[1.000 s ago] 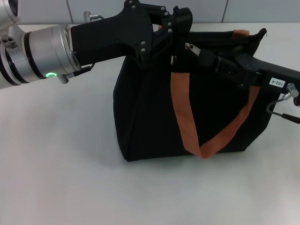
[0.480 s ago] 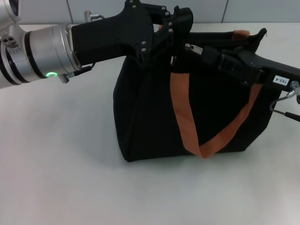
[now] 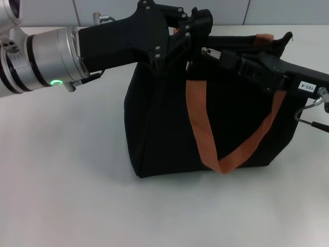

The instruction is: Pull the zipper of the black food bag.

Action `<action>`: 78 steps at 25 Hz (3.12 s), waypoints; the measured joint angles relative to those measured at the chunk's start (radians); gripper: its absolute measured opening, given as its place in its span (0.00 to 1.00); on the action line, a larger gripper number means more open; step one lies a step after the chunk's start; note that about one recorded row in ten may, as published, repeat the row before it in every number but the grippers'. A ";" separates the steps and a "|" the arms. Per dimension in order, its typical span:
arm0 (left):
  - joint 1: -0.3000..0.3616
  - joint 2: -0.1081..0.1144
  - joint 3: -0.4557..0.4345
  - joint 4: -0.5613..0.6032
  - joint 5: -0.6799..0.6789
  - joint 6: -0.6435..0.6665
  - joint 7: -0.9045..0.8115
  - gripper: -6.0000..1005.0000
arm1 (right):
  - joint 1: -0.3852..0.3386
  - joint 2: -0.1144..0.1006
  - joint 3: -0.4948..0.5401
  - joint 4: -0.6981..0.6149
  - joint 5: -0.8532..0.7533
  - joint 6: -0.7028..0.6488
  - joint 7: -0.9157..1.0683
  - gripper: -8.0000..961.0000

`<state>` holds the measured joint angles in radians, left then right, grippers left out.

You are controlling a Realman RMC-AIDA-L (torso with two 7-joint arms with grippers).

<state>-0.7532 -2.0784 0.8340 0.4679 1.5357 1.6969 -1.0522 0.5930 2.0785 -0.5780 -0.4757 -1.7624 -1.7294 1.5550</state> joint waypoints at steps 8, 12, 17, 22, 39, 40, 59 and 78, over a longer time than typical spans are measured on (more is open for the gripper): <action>0.000 0.000 0.001 0.000 0.000 0.015 -0.001 0.08 | 0.005 0.000 -0.003 0.000 0.000 0.002 0.003 0.01; 0.000 0.000 0.001 0.000 0.000 0.019 -0.002 0.08 | 0.008 0.000 -0.005 0.000 0.000 0.005 0.005 0.01; 0.000 0.000 0.011 0.000 0.000 0.021 -0.003 0.08 | 0.010 0.000 0.000 0.000 0.000 0.005 0.005 0.01; 0.002 0.000 0.012 0.000 -0.001 0.021 -0.003 0.08 | 0.010 0.000 0.001 0.000 0.000 0.000 0.011 0.01; 0.003 -0.001 0.011 0.000 -0.002 0.025 -0.001 0.09 | 0.011 -0.001 -0.006 -0.049 -0.008 -0.009 0.076 0.01; 0.003 -0.001 0.011 0.000 -0.002 0.026 -0.001 0.09 | 0.011 -0.001 -0.007 -0.052 -0.008 -0.009 0.080 0.01; 0.002 -0.002 0.013 -0.002 -0.002 0.027 0.000 0.09 | 0.017 -0.002 -0.039 -0.090 -0.014 -0.008 0.135 0.01; 0.022 0.000 0.013 -0.002 -0.002 0.045 0.001 0.10 | 0.046 -0.075 -0.200 -0.280 -0.021 -0.033 0.454 0.01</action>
<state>-0.7317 -2.0787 0.8468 0.4663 1.5337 1.7416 -1.0510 0.6394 2.0037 -0.7785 -0.7557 -1.7836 -1.7619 2.0088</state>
